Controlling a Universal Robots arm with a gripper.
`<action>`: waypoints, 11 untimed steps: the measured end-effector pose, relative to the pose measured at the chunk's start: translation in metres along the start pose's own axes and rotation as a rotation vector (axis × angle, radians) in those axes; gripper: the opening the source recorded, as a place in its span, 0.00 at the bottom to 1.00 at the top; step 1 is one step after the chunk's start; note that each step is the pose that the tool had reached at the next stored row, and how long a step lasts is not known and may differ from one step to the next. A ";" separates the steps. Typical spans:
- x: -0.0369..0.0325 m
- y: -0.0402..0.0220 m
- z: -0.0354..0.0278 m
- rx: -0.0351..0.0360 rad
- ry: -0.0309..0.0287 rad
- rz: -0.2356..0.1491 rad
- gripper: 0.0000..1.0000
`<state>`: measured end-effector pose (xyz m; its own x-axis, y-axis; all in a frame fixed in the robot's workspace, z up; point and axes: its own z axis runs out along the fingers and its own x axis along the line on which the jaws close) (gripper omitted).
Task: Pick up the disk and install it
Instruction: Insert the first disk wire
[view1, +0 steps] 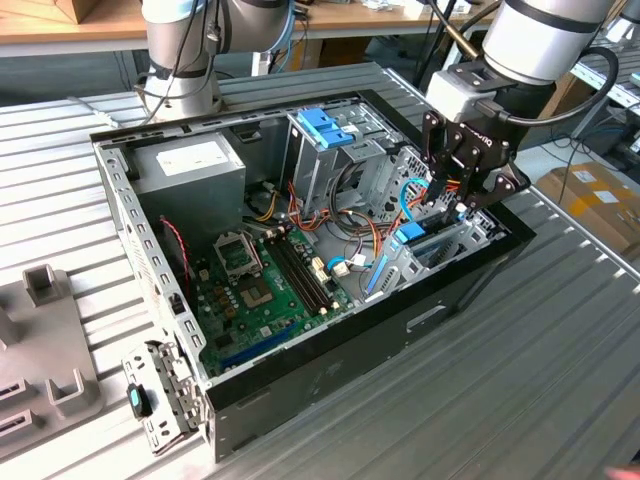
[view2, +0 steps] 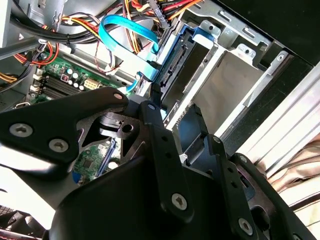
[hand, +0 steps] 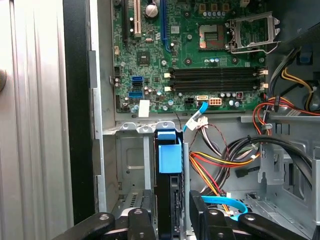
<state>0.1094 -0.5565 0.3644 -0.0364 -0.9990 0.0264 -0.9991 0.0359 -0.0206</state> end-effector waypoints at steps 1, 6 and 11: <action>0.0000 0.0000 0.0000 0.0000 0.0000 0.000 0.42; 0.0000 0.0000 0.0002 0.0000 0.0000 0.000 0.42; 0.0000 0.0000 -0.0006 0.0000 -0.0001 0.000 0.42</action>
<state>0.1094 -0.5565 0.3650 -0.0364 -0.9990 0.0263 -0.9991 0.0359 -0.0206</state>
